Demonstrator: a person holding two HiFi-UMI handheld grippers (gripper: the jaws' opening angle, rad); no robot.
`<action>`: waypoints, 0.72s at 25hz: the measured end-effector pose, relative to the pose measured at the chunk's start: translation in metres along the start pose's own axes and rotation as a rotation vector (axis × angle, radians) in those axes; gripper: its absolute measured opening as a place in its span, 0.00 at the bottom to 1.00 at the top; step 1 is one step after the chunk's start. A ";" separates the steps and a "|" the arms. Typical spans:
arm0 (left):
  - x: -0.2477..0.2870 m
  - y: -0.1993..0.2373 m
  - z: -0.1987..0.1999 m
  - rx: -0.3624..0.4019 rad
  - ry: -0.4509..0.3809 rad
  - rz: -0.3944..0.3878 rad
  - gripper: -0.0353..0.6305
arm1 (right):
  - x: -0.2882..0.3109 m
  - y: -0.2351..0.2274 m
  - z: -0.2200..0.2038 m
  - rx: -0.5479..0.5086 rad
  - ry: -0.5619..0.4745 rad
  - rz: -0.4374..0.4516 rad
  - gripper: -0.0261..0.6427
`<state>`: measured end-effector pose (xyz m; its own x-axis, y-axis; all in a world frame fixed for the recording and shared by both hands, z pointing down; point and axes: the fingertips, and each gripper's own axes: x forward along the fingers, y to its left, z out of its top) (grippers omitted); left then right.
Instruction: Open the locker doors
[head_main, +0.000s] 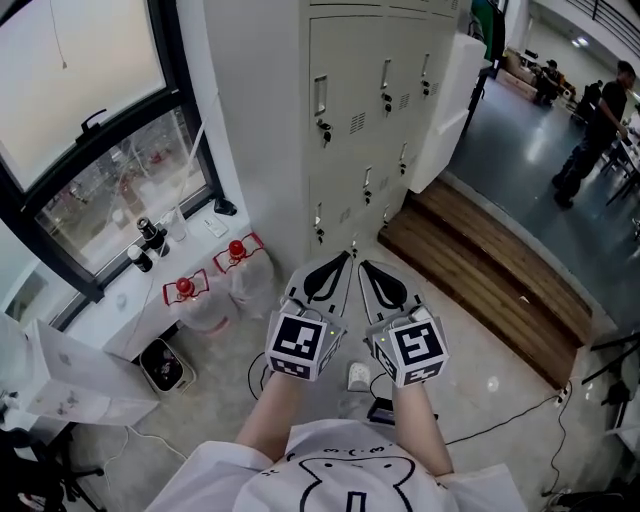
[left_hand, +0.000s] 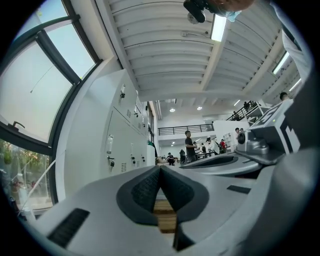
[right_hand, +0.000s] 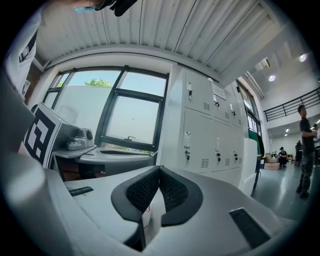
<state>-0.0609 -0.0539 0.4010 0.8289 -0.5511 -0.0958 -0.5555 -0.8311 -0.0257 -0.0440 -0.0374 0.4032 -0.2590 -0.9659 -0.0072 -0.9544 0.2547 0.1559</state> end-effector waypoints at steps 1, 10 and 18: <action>0.009 0.003 -0.002 0.005 0.003 0.004 0.08 | 0.007 -0.006 -0.002 -0.001 -0.002 0.012 0.07; 0.092 0.049 -0.026 -0.010 0.042 0.108 0.08 | 0.070 -0.080 -0.030 0.025 0.018 0.104 0.07; 0.153 0.086 -0.060 -0.027 0.101 0.229 0.08 | 0.124 -0.127 -0.071 0.036 0.088 0.239 0.07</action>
<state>0.0216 -0.2140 0.4434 0.6847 -0.7288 0.0040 -0.7288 -0.6846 0.0116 0.0553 -0.1930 0.4532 -0.4651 -0.8782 0.1113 -0.8728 0.4760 0.1078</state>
